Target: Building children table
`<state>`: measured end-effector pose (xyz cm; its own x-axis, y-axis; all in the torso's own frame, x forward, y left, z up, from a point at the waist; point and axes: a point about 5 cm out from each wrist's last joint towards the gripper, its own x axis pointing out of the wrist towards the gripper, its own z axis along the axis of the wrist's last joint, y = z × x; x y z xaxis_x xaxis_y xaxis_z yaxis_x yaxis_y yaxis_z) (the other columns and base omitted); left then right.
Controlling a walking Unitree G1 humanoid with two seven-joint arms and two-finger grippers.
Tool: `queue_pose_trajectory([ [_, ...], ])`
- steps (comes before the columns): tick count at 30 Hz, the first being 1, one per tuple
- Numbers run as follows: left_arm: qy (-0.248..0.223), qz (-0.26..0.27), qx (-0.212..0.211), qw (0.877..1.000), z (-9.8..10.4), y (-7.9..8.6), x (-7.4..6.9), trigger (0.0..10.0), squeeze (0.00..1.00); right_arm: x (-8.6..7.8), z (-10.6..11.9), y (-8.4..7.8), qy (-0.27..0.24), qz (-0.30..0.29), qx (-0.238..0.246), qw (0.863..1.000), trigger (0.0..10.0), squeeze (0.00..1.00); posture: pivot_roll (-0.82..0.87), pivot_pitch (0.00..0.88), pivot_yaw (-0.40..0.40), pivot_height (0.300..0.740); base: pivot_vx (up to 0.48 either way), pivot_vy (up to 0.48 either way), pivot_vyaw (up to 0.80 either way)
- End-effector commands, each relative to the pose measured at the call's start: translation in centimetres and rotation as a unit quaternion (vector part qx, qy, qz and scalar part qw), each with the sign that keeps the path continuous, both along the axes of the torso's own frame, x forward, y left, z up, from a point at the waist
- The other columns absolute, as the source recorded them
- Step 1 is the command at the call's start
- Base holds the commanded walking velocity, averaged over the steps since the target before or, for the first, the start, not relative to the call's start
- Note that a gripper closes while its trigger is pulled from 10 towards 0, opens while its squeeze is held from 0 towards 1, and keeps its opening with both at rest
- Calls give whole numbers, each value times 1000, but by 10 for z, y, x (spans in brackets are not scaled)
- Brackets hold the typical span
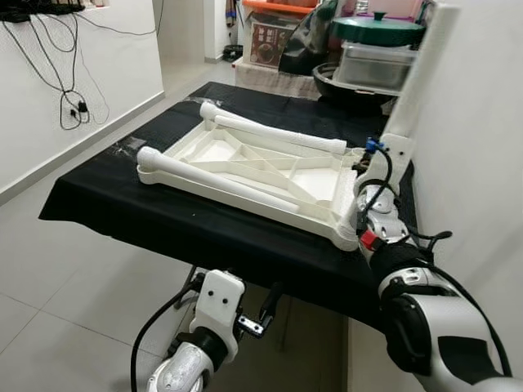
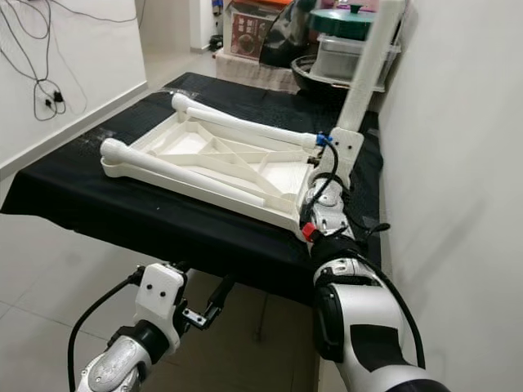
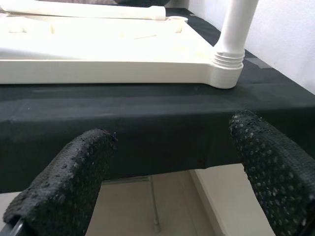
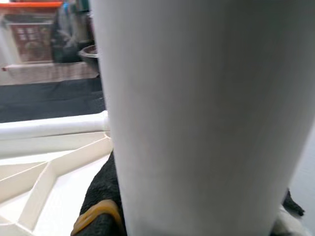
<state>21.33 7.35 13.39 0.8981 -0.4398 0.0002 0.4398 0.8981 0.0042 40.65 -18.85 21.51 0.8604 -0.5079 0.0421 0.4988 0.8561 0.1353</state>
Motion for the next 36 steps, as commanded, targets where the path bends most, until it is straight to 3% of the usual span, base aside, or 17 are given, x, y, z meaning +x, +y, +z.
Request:
queue_pose_trajectory([
  [1,3,-2,3,1000,-2,-1,0,10000,0,-3,-17,-1,24,-6,12,1000,10000,0,82,35,-100,740,0,0,0],
  [2,3,-2,2,1000,-2,-1,0,10000,0,-1,-13,6,10,16,9,1000,10000,1000,82,35,-100,740,0,0,0],
  [5,4,-2,2,1000,-2,-1,-1,10000,0,0,-9,10,-7,31,6,999,10000,1000,82,37,-101,740,0,0,0],
  [6,4,-1,2,1000,-2,-1,-1,10000,0,1,-4,14,-27,59,-3,998,10000,549,85,37,-106,740,0,0,0],
  [8,4,-1,2,1000,-3,-1,-1,10000,0,2,0,17,-39,78,-11,996,10000,549,86,36,-105,740,0,0,0],
  [9,4,-1,2,1000,-2,-1,-1,10000,0,3,3,21,-56,116,-12,992,10000,0,84,35,-105,740,0,0,0],
  [11,4,-1,2,1000,-2,-1,-1,10000,0,5,6,29,-77,219,17,972,10000,0,85,33,-105,740,0,0,0],
  [14,4,-2,1,1000,-3,-1,-1,10000,0,3,7,36,-102,390,51,914,10000,0,86,30,-104,740,0,0,0],
  [15,4,-2,1,1000,-3,-1,-1,10000,0,3,7,36,-102,390,51,914,10000,0,86,30,-104,740,0,0,0],
  [19,4,-2,1,1000,-3,-2,-1,10000,0,1,8,35,-112,455,80,880,10000,0,87,31,-103,740,0,0,0],
  [22,4,-1,2,1000,-3,-2,-1,10000,0,-3,8,36,-94,545,51,832,10000,0,92,27,-108,740,0,0,0],
  [26,4,-1,2,1000,-3,-1,-1,10000,0,-4,9,40,-87,576,46,812,10000,0,94,25,-109,740,0,0,0],
  [28,1,-2,-1,1000,-3,-2,-2,10000,0,-8,12,49,-94,639,37,763,10000,0,104,19,-111,740,0,0,0],
  [29,1,-2,-1,1000,-3,-2,-2,10000,0,-8,12,49,-94,639,37,763,10000,0,104,19,-111,740,0,0,0],
  [30,1,-2,-1,1000,-3,-1,-3,10000,0,-11,13,54,-89,667,24,739,10000,0,106,22,-110,740,0,0,0],
  [35,1,-1,0,1000,-2,-1,-4,10000,0,-13,13,61,-85,691,15,718,10000,0,106,20,-110,740,0,0,0],
  [36,1,-1,0,1000,-2,-1,-3,10000,0,-12,12,65,-79,691,10,719,353,0,106,25,-110,740,0,0,0],
])
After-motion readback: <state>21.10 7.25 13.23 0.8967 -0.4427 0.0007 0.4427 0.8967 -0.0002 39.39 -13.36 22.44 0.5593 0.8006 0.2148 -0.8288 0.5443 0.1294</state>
